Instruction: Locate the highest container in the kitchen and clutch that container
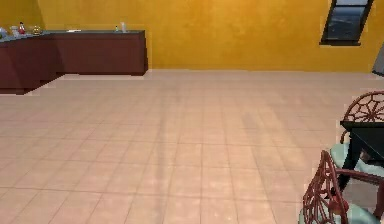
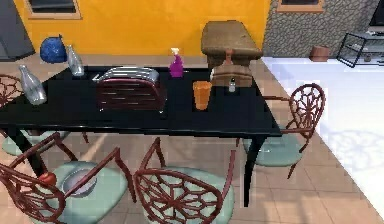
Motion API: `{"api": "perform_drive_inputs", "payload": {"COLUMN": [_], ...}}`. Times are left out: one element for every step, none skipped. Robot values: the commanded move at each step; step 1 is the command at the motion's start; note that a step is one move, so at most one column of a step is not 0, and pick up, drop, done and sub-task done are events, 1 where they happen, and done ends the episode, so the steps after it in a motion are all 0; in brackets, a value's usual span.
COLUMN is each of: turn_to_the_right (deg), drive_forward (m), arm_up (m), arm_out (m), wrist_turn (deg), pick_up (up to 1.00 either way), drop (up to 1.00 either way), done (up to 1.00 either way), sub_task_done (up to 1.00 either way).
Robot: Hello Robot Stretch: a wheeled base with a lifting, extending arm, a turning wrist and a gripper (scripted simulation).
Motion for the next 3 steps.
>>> {"api": "perform_drive_inputs", "payload": {"turn_to_the_right": [45.0, -45.0, -33.0], "drive_forward": [0.0, 0.0, 0.0], "arm_up": [0.0, 0.0, 0.0], "arm_out": [0.0, 0.0, 0.0], "wrist_turn": [0.0, 0.0, 0.0], "pick_up": [0.0, 0.0, 0.0], "drop": [0.0, 0.0, 0.0], "done": [0.0, 0.0, 0.0], "sub_task_done": [0.0, 0.0, 0.0]}}
